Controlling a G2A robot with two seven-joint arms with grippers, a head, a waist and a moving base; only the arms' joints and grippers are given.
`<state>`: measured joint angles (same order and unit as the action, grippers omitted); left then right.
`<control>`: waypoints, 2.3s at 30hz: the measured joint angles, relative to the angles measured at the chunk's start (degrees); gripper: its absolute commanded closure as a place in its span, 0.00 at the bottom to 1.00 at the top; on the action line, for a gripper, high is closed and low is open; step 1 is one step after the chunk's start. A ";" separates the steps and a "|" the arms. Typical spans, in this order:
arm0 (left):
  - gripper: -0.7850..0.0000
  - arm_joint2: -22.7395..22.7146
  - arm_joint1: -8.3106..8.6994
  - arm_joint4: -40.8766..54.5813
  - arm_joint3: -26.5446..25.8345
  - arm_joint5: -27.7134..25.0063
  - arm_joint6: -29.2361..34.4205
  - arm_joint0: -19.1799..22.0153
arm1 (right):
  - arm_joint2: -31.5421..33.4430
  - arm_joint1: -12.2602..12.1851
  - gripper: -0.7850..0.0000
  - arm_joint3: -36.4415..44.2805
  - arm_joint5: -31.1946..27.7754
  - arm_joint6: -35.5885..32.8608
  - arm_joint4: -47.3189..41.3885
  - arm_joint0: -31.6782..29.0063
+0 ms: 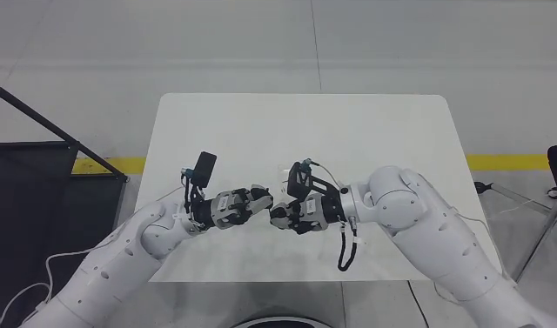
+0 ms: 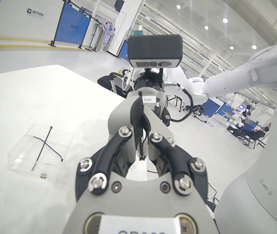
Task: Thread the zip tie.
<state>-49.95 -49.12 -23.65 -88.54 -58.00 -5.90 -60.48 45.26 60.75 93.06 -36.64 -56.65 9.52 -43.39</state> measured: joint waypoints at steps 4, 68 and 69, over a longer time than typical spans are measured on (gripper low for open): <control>1.00 0.29 0.13 -0.47 0.04 0.00 -0.51 0.15 | 0.01 0.02 1.00 -0.03 -0.01 0.05 -0.01 -0.02; 1.00 -7.13 -3.58 -25.43 1.83 26.39 -26.51 -8.04 | 0.51 0.32 0.00 3.05 42.71 1.61 28.81 0.53; 1.00 -7.15 -3.60 -25.46 1.73 26.56 -26.35 -8.10 | 0.51 0.32 0.00 2.87 42.74 1.90 29.11 0.29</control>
<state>-57.10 -52.72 -49.10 -86.81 -31.44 -32.25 -68.57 45.78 61.08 95.93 6.09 -54.74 38.63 -43.10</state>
